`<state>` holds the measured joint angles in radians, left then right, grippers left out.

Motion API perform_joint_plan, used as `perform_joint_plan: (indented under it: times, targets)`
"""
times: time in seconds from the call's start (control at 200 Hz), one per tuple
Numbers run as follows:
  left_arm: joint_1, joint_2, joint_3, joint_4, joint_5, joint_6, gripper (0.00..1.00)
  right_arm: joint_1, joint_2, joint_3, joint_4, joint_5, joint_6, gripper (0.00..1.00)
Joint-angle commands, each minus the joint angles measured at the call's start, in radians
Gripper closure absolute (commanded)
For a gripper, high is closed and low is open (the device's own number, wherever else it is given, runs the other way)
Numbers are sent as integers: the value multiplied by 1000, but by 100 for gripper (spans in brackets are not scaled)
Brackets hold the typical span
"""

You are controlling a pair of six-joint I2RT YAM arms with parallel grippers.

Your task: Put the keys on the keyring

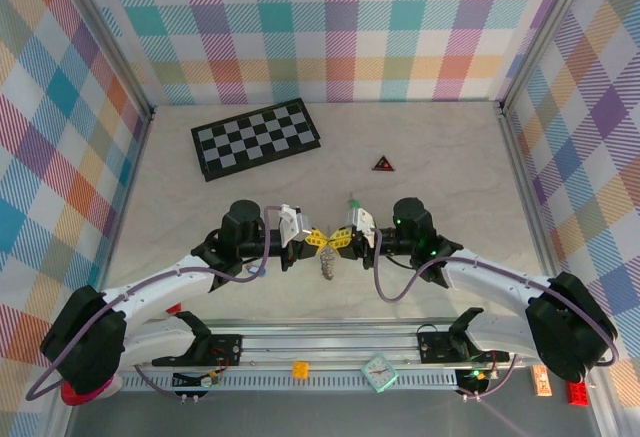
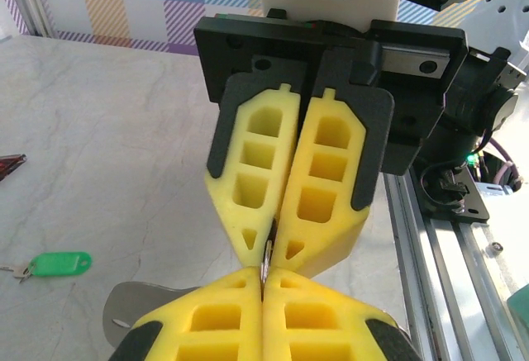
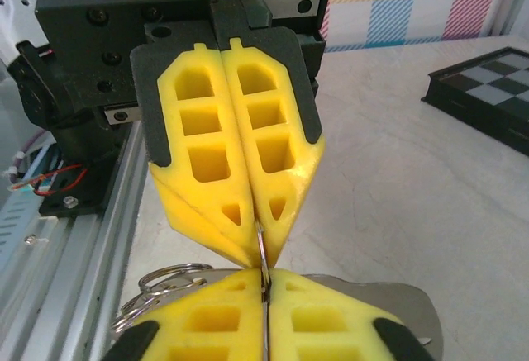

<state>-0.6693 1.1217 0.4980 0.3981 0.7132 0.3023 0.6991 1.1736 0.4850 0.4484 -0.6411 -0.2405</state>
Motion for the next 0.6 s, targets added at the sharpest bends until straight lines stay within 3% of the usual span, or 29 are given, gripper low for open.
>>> perform_joint_plan:
  times: [0.0,0.18,0.595]
  targets:
    - [-12,-22,-7,59,23,-12,100,-3,12,32,35,-48,5,100]
    - [-12,-42,7,-21,-34,11,89,-3,-10,59,-65,-36,-47,100]
    - [-14,-49,77,-175,-14,96,89,-2,-5,189,-346,-84,-198,100]
